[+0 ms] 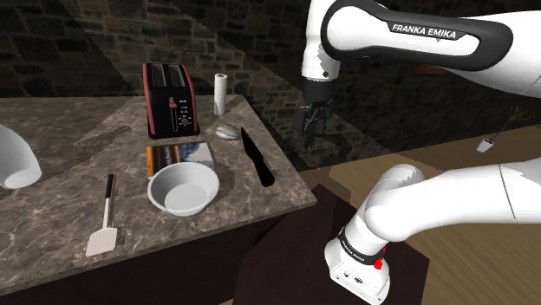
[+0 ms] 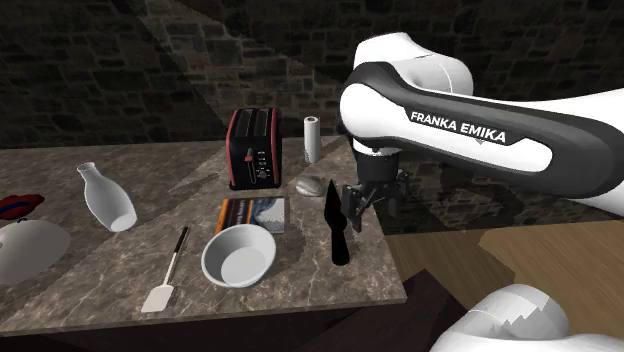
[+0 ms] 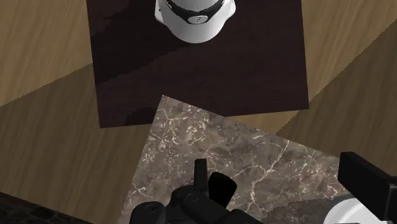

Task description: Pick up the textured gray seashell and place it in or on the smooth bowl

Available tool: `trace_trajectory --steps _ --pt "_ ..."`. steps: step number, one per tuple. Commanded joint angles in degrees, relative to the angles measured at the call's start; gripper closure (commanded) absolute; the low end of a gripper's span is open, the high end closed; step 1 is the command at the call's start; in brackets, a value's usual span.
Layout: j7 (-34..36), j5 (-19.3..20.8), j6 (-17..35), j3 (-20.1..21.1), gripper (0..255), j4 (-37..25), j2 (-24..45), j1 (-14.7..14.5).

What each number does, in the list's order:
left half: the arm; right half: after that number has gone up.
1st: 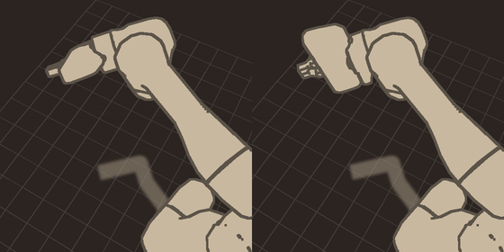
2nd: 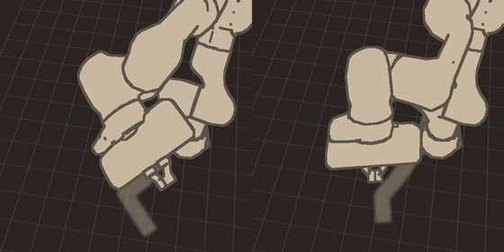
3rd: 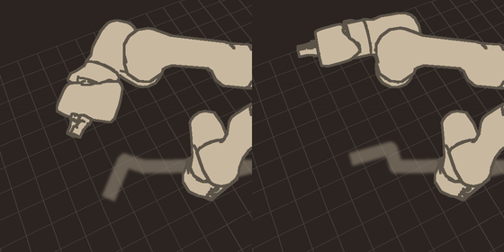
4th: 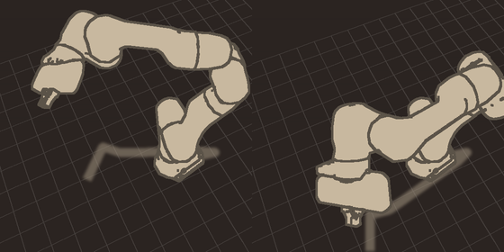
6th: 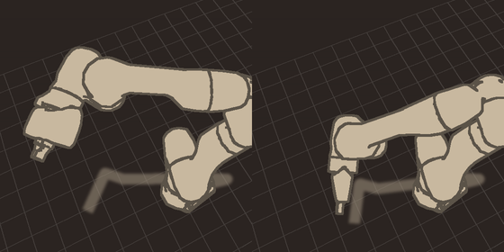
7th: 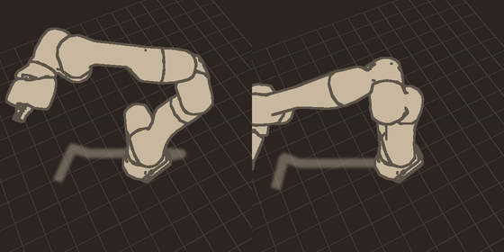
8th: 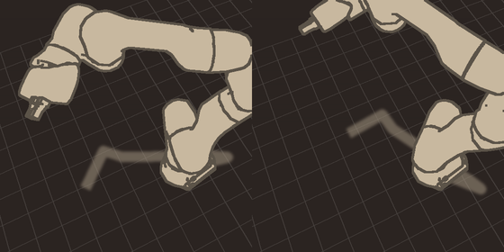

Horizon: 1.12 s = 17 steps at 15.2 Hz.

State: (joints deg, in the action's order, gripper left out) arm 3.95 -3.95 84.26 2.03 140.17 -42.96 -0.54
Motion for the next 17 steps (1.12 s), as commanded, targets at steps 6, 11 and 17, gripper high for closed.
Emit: trace_trajectory --steps 6,11,17 --pt "1.86 3.37 9.51 3.4 0 -1.39 9.51 0.23" --pt "4.99 8.18 17.53 6.55 0 -4.75 19.93 1.07" --pt "10.46 16.38 24.25 9.6 0 -11.39 33.15 2.19"
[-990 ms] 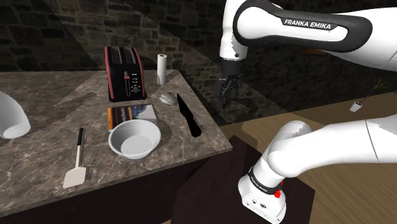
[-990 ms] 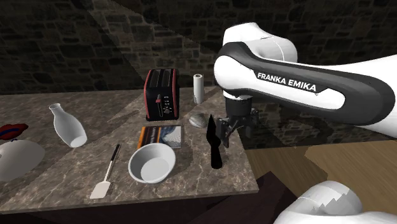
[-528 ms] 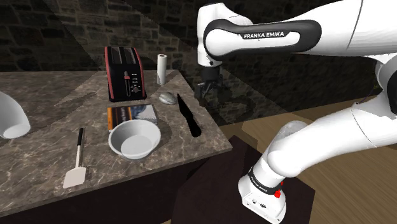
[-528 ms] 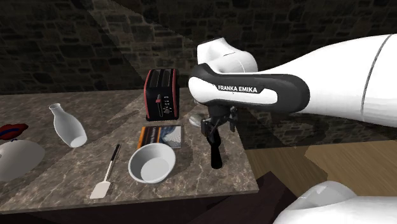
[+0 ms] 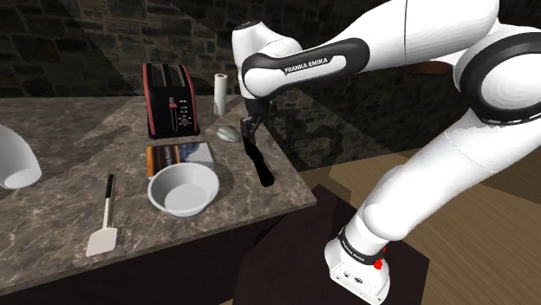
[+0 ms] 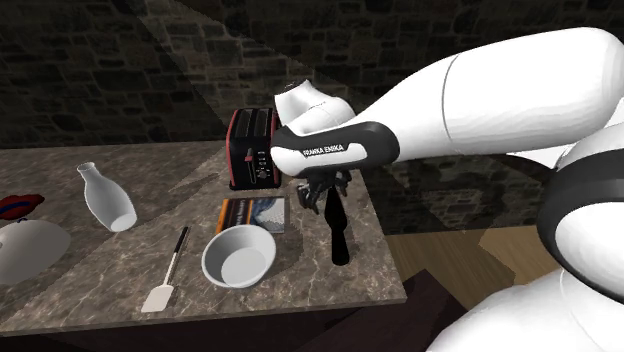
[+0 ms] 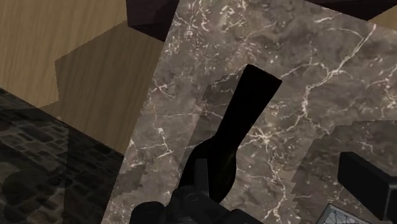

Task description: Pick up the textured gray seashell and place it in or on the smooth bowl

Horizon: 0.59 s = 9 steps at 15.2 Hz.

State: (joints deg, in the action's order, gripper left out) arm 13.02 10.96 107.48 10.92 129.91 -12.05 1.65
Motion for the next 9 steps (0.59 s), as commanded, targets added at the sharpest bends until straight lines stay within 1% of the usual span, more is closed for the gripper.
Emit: trace_trajectory --steps 1,5,9 --pt "2.44 3.08 1.78 1.09 0 -2.52 4.48 0.1" --pt "6.71 9.94 3.64 2.04 0 -8.88 13.56 0.09" --pt "10.52 16.9 3.84 1.9 0 -16.52 22.68 -0.92"
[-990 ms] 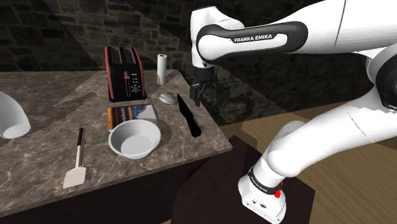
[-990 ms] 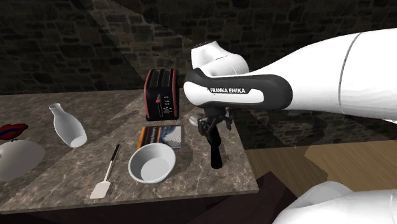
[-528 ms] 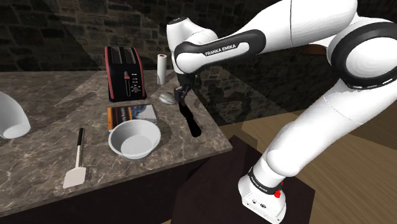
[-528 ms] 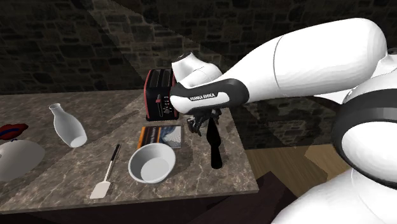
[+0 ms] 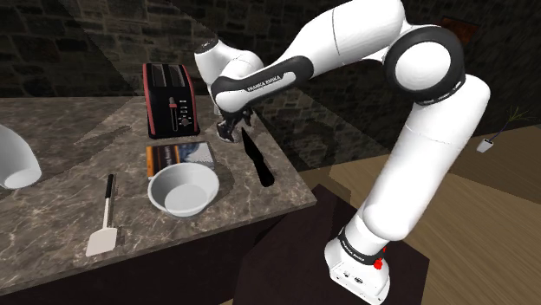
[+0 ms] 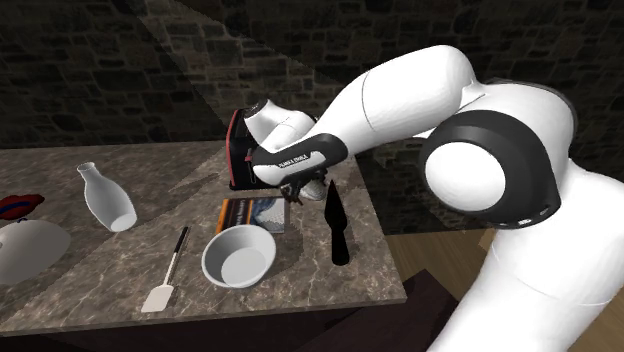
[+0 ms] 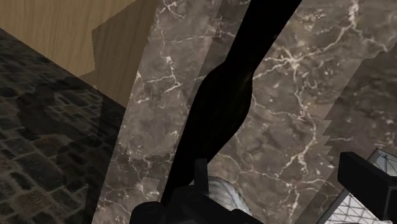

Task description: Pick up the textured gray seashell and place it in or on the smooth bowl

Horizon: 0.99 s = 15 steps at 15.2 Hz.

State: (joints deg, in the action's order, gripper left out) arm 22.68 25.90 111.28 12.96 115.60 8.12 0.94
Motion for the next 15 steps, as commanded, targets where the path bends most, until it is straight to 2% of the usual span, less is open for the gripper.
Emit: trace_trajectory --steps 1,7,12,15 --pt "1.66 3.64 -0.13 -0.32 0 -4.31 4.8 -0.59" --pt "4.68 12.49 -2.36 -2.44 0 -18.75 18.62 -3.83" --pt "4.52 18.07 -5.4 -5.03 0 -33.89 30.93 -7.06" --pt "4.63 18.58 -4.45 -5.47 0 -34.14 31.95 -6.81"
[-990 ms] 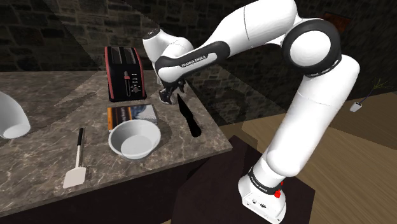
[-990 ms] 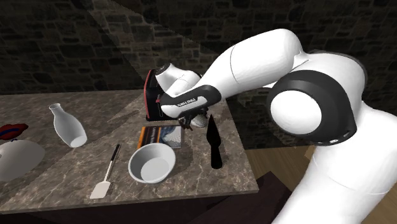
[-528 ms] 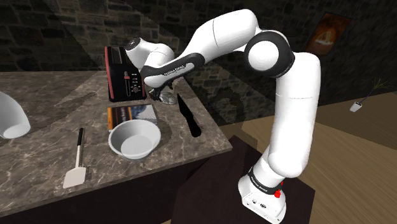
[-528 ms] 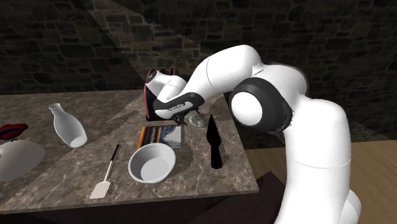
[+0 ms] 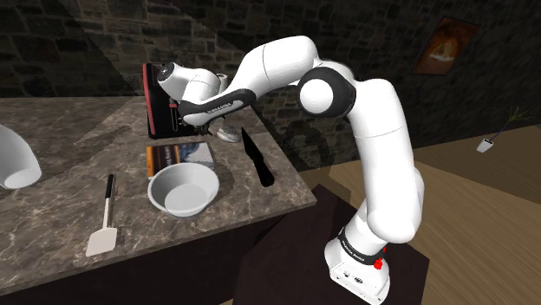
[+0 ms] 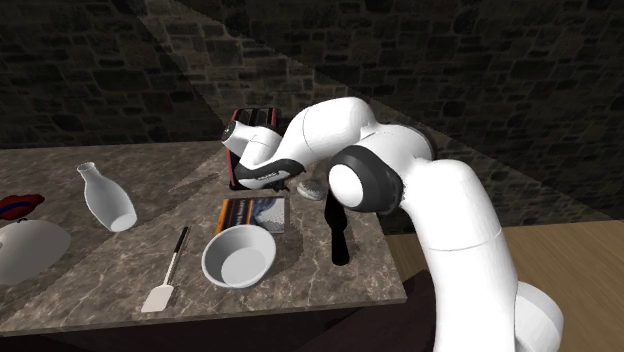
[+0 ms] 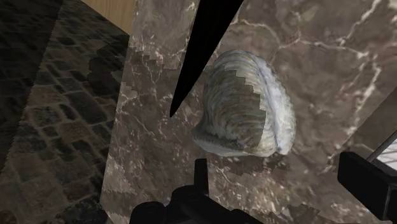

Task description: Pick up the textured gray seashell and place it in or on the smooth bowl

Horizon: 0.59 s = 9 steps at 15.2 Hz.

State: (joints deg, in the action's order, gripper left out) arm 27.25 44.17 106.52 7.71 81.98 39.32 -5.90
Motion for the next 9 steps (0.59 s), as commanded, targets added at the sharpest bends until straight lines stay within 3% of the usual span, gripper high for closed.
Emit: trace_trajectory --steps 1,9 --pt "0.17 0.46 0.86 -0.34 0 -0.23 0.93 0.26" --pt "0.63 1.2 3.33 -0.91 0 0.92 1.92 1.26"
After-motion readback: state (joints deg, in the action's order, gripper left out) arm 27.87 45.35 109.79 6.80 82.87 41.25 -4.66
